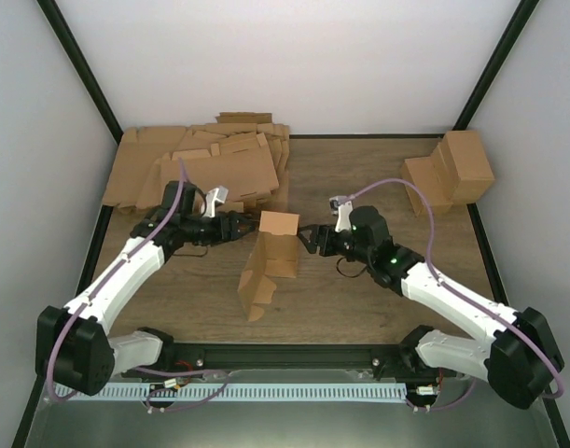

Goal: Fold the paper box

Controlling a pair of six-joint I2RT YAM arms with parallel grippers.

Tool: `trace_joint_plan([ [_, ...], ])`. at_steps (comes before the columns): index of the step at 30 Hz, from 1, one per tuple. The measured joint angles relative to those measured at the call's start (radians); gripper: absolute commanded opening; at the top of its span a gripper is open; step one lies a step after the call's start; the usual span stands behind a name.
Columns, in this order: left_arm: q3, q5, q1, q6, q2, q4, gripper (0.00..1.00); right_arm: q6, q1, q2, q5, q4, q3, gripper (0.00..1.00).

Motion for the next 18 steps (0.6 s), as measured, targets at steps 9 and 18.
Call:
trace_joint_plan([
  [9,0.000,0.033,-0.016,-0.003,0.074,0.043,0.69,-0.002,0.000,0.066,-0.005,0.013,0.025,0.70],
  [18,0.013,0.055,-0.037,0.014,0.122,0.056,0.66,-0.020,0.000,0.078,-0.021,0.013,0.025,0.68],
])
